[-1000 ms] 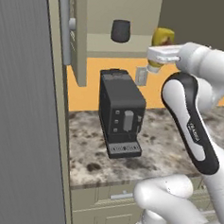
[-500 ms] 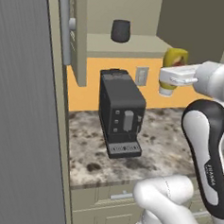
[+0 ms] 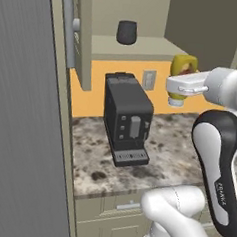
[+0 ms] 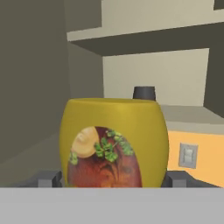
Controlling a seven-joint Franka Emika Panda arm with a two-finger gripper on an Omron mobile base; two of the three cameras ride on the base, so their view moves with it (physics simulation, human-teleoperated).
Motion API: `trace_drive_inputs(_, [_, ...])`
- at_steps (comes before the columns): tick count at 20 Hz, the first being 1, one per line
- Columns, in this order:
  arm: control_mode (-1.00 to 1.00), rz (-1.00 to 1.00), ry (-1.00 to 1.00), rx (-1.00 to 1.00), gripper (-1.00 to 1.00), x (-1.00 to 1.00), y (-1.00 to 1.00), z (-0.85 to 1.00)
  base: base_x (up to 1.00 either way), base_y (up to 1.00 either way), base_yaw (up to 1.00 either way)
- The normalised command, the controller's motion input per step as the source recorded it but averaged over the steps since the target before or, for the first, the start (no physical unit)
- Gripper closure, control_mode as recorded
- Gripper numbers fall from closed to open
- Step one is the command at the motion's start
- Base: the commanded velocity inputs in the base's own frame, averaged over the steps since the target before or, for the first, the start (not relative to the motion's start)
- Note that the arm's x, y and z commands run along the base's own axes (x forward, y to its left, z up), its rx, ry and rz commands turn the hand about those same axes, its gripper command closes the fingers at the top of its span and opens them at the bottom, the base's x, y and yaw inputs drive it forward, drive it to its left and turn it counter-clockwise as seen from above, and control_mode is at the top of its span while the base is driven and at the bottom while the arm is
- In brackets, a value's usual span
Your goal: The dining table condiment station is running low on mustard. Refill the condiment station by opening the cabinet and taking the mustard from the cabinet and placing it on the dining table.
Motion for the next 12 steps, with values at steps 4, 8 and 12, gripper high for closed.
trace_drive_inputs(4, [1.0, 0.0, 0.0, 0.0, 1.0, 0.0, 0.0, 0.0, -0.81, 0.29, -0.33])
trace_drive_inputs(8, [1.0, 0.0, 0.0, 0.0, 1.0, 0.0, 0.0, 0.0, -0.58, 0.24, -0.57])
trace_drive_inputs(12, [1.0, 0.0, 0.0, 0.0, 1.0, 0.0, 0.0, 0.0, -0.31, 0.12, -0.78])
